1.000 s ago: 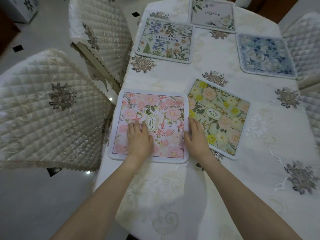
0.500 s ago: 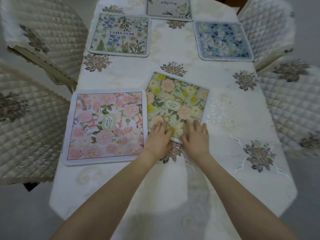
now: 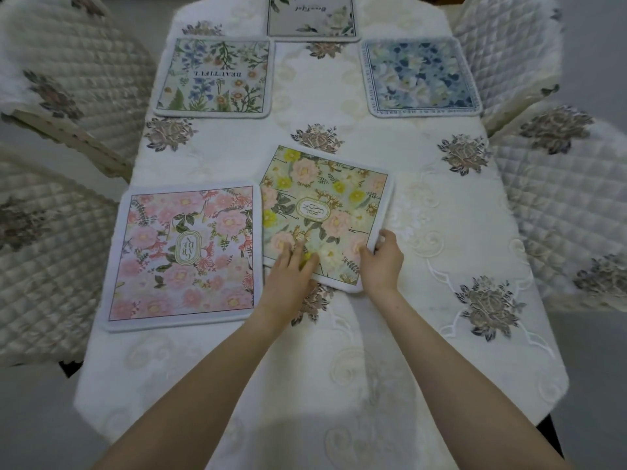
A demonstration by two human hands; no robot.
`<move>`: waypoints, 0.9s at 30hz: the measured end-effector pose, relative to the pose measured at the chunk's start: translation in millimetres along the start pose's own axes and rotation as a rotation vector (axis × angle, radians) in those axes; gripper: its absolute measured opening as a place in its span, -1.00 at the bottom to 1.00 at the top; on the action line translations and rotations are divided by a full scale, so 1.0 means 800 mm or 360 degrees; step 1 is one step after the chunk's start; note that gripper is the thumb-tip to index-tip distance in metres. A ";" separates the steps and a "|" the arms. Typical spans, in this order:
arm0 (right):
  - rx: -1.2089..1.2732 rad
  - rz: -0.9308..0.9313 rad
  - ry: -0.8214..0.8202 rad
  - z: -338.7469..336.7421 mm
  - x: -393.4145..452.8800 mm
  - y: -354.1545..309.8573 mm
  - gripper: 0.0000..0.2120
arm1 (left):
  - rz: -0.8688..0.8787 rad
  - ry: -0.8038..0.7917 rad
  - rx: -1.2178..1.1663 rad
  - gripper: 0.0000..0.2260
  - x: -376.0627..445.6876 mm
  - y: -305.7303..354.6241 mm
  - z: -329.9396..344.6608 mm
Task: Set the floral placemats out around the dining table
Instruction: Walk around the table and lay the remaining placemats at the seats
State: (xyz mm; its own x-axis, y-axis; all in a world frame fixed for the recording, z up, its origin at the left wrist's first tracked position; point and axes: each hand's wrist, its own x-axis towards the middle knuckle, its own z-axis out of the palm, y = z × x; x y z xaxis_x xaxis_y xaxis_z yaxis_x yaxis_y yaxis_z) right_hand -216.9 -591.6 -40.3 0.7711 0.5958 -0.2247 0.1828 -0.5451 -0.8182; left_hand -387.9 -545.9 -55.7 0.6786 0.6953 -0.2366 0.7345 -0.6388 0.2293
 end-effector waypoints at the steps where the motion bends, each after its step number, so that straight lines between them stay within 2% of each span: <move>1: 0.0009 -0.0002 0.0001 -0.003 0.002 0.001 -0.59 | 0.0001 0.0001 -0.0005 -0.55 0.001 0.004 0.000; 6: 0.0001 -0.0011 0.0062 -0.047 0.015 0.024 -0.64 | 0.0130 0.0028 -0.0006 -0.58 0.006 0.046 0.003; 10: -0.0167 0.0026 0.0149 -0.099 0.030 0.057 -0.67 | 0.0368 0.0007 -0.0085 -0.61 0.009 0.081 0.012; 13: -0.0414 -0.0025 0.0112 -0.116 0.036 0.069 -0.71 | 0.0396 0.0050 -0.0180 -0.63 0.011 0.096 0.016; 15: -0.0671 -0.0196 0.0024 -0.116 0.033 0.071 -0.71 | 0.0247 0.0158 -0.0223 -0.63 0.016 0.094 0.013; 17: -0.0757 -0.0278 -0.0145 -0.112 0.027 0.072 -0.59 | -0.0001 0.0206 -0.0255 -0.59 0.024 0.081 0.010; 19: -0.0729 -0.0283 -0.0263 -0.109 0.024 0.076 -0.51 | -0.0237 0.0235 -0.0263 -0.49 0.032 0.065 0.008; 23: -0.0504 -0.0268 -0.0232 -0.109 0.024 0.086 -0.48 | -0.0601 0.0352 -0.0474 -0.30 0.047 0.049 -0.002; 27: -0.0410 -0.0222 -0.0234 -0.115 0.033 0.091 -0.43 | -0.0752 0.0391 -0.0534 -0.33 0.059 0.053 -0.010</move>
State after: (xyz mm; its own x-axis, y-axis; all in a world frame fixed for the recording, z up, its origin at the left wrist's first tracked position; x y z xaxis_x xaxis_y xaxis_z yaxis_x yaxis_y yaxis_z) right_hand -127.1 -670.2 -57.0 0.6349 0.7437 -0.2093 0.4432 -0.5725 -0.6898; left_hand -325.0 -537.7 -49.4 0.2303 0.9581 -0.1704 0.8849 -0.1333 0.4463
